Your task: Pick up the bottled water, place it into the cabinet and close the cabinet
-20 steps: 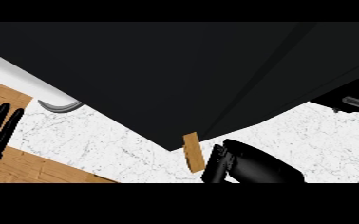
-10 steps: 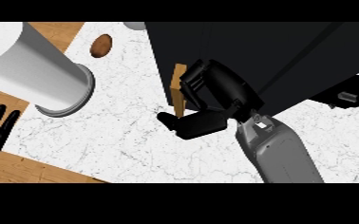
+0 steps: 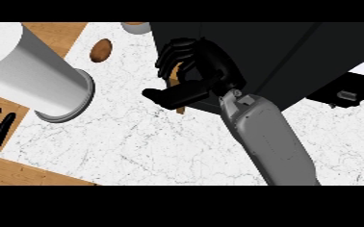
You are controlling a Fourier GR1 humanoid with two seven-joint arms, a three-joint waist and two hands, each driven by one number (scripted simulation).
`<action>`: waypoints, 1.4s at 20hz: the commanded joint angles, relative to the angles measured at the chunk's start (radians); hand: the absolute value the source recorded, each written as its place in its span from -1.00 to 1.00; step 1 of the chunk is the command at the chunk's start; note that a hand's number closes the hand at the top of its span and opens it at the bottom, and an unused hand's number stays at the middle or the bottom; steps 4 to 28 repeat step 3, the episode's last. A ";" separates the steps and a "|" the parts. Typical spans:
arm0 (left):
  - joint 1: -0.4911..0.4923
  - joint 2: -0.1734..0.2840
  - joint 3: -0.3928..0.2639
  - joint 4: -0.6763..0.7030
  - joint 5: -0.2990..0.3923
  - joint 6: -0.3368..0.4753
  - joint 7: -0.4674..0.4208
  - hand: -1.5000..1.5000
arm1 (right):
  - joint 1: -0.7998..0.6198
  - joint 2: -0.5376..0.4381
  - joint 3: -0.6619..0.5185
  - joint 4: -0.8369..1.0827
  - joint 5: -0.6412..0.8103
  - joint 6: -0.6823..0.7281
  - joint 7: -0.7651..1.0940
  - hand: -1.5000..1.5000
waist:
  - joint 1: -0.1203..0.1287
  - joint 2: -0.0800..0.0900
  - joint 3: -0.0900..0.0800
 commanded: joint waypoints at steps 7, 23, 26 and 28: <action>0.007 -0.012 -0.001 -0.004 -0.008 -0.008 -0.010 -1.00 | -0.180 0.000 -0.101 0.200 -0.022 -0.136 -0.075 -1.00 | -0.008 0.021 -0.002; 0.007 -0.012 -0.001 -0.004 -0.008 -0.008 -0.010 -1.00 | -0.180 0.000 -0.101 0.200 -0.022 -0.136 -0.075 -1.00 | -0.008 0.021 -0.002; 0.007 -0.012 -0.001 -0.004 -0.008 -0.008 -0.010 -1.00 | -0.180 0.000 -0.101 0.200 -0.022 -0.136 -0.075 -1.00 | -0.008 0.021 -0.002; 0.007 -0.012 -0.001 -0.004 -0.008 -0.008 -0.010 -1.00 | -0.180 0.000 -0.101 0.200 -0.022 -0.136 -0.075 -1.00 | -0.008 0.021 -0.002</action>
